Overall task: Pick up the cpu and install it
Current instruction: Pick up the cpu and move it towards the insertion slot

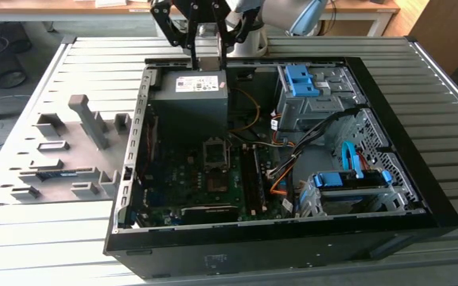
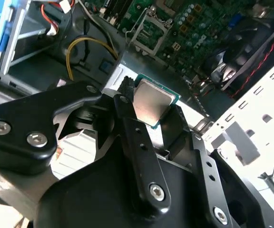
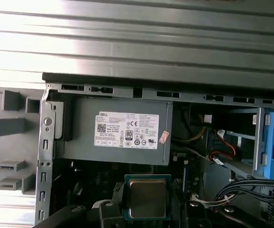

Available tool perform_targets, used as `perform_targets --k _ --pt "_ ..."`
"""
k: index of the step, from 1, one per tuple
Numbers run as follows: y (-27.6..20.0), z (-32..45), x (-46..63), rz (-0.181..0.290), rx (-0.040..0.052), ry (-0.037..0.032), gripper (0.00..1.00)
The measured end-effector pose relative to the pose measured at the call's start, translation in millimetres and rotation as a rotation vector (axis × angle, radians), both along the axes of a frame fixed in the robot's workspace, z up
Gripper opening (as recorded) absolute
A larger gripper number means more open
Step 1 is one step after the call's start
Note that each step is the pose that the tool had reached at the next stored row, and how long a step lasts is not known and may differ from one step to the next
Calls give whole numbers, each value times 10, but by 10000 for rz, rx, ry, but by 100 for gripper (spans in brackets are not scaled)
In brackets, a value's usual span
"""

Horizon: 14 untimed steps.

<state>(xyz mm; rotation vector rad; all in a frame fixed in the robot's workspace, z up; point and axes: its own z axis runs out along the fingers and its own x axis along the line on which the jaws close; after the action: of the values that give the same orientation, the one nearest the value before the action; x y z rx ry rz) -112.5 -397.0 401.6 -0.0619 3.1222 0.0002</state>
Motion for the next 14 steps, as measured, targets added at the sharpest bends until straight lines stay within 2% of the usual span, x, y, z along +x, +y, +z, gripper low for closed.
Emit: perform_targets --k 4,14 --pt "1 -61 2 -717 -2 0 47" --pt "-9 -77 17 -735 -12 0 47"
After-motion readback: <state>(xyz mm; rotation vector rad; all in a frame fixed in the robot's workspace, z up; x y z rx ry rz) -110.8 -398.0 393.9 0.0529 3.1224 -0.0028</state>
